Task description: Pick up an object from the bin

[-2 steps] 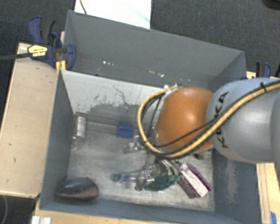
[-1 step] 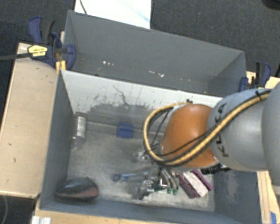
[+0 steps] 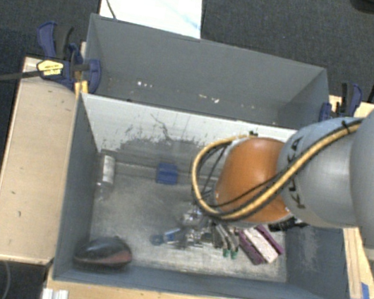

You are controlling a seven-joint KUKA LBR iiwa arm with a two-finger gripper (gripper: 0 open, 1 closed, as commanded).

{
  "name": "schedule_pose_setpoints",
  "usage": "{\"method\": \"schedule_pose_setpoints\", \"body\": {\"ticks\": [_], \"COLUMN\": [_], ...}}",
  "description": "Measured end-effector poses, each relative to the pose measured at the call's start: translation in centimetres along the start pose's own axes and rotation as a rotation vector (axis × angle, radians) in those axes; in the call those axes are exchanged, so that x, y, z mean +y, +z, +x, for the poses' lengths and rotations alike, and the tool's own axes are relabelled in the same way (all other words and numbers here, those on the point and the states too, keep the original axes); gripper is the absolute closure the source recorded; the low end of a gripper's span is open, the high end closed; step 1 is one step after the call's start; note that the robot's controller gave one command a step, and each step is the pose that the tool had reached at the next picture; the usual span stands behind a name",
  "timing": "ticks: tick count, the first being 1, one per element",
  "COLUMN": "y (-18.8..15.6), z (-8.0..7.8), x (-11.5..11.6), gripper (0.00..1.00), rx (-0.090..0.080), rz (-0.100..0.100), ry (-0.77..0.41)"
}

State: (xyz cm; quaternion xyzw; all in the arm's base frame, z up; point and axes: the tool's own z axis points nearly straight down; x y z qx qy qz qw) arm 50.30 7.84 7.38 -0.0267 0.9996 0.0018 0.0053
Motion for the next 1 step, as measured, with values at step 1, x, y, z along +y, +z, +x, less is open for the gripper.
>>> {"method": "schedule_pose_setpoints", "body": {"ticks": [1], "y": [-13.98], "z": [0.02], "x": [-3.28], "gripper": [1.00], "rx": [0.002], "rz": [0.003], "ry": [-0.233]}}
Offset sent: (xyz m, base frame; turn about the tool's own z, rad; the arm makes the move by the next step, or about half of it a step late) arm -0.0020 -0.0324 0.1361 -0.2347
